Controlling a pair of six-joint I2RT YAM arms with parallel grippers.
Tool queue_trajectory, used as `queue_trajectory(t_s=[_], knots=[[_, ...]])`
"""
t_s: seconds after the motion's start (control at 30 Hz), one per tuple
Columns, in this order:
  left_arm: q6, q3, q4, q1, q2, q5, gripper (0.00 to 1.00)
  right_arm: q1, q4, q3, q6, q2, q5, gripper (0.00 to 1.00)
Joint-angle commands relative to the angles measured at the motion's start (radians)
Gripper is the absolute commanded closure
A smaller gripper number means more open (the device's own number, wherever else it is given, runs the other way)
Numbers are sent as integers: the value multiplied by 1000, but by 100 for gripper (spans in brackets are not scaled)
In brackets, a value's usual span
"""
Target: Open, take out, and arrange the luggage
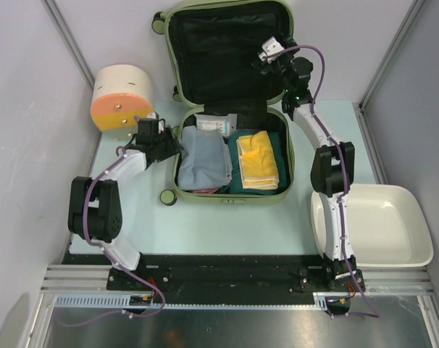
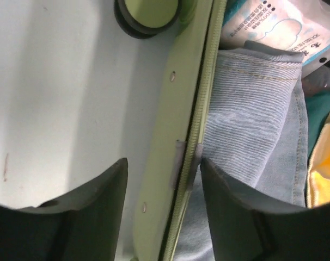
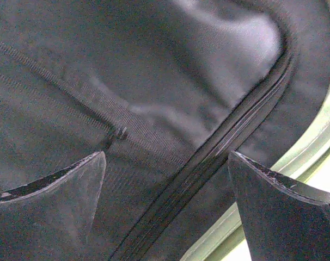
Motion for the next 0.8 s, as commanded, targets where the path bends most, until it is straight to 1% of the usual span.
queue_trajectory(t_s=[0.0,0.03,0.07,0.1,0.13,0.17,0.2,0.23,0.27,0.3,0.33,0.37,0.4,0.43,0.47,0.5,0.53,0.57,0.6,0.67,0.7,0.77], knots=[[-28,25,18,37,-100,-22,30,-12,-9,-181,52,-193,-24,0],[4,31,18,39,-115,-24,20,-15,-23,-227,64,-283,-43,0],[25,49,18,40,-131,-24,16,-17,-34,-287,73,-340,-69,0],[42,54,15,43,-166,-25,13,-23,-105,-362,79,-387,-86,0],[77,57,15,47,-183,-24,5,-27,-162,-390,87,-479,-113,0],[99,71,13,50,-200,-22,0,-30,-223,-413,104,-522,-124,0],[122,77,10,53,-232,-14,0,-32,-336,-462,116,-564,-135,0],[168,85,-3,56,-250,-10,0,-43,-384,-489,135,-613,-139,0],[194,94,-8,56,-270,-4,0,-49,-434,-515,173,-695,-138,0],[221,98,-14,56,-289,9,0,-55,-548,-548,193,-745,-130,0],[276,103,-38,56,-325,21,0,-70,-605,-597,213,-786,-107,0],[300,114,-57,56,-344,22,0,-81,-668,-626,228,-873,-100,0],[326,117,-75,56,-361,36,0,-90,-784,-655,263,-917,-83,0],[384,125,-133,57,-390,58,0,-118,-846,-713,279,-955,-48,0],[403,135,-172,56,-401,56,1,-131,-917,-739,283,-999,-41,0],[421,143,-203,57,-416,65,0,-148,-1043,-767,296,-1073,-32,0],[471,137,-248,57,-430,81,0,-165,-1108,-798,303,-1115,-3,0],[488,129,-264,57,-468,90,0,-208,-1170,-848,310,-1148,-3,0],[501,108,-275,57,-488,87,0,-230,-1286,-879,311,-1216,-7,0],[527,89,-307,57,-528,117,0,-297,-1369,-966,284,-1271,-30,0],[551,80,-324,57,-537,137,0,-344,-1446,-988,267,-1296,-38,0],[574,73,-362,57,-553,171,0,-383,-1504,-1029,216,-1342,-66,0]])
